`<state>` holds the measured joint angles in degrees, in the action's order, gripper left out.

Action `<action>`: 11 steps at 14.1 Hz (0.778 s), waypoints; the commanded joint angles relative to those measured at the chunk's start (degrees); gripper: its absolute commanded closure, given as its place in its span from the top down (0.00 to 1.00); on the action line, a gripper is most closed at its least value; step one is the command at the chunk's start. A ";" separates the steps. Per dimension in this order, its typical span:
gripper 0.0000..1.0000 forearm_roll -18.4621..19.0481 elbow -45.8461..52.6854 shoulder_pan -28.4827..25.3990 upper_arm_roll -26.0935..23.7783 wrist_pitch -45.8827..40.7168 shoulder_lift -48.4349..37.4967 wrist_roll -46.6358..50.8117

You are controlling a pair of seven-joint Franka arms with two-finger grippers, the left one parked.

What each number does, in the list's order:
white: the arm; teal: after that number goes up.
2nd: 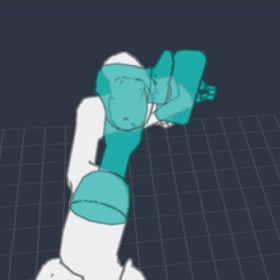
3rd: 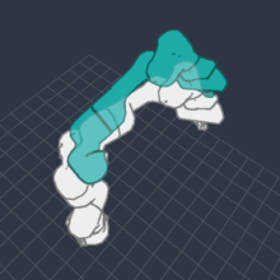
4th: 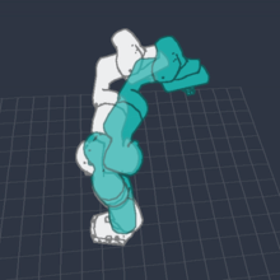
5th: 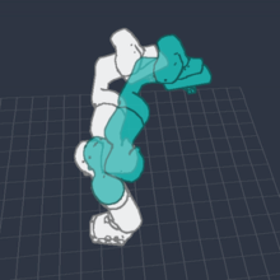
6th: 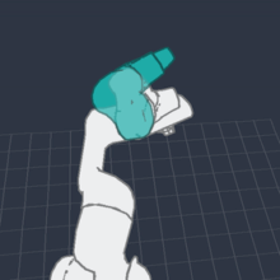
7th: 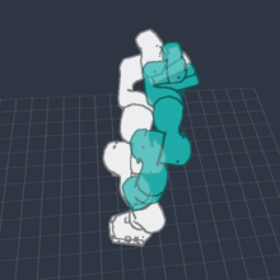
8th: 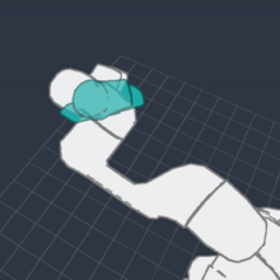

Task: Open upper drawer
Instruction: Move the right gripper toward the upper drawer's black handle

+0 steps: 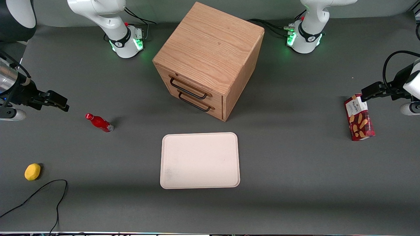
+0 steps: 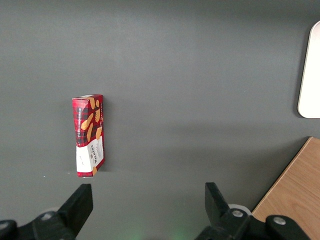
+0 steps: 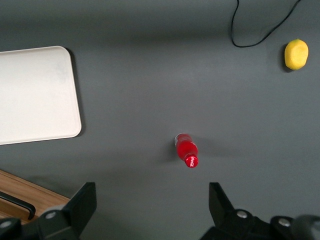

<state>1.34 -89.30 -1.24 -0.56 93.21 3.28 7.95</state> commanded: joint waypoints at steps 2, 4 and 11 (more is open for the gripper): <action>1.00 -1.16 -0.62 0.01 0.47 -0.49 -1.08 0.14; 1.00 -1.86 -0.35 0.01 0.38 -0.14 -0.73 0.05; 1.00 -9.16 1.66 -1.13 -11.98 3.29 4.71 -0.22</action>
<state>-6.68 -89.34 -2.24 -8.32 95.75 6.29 7.96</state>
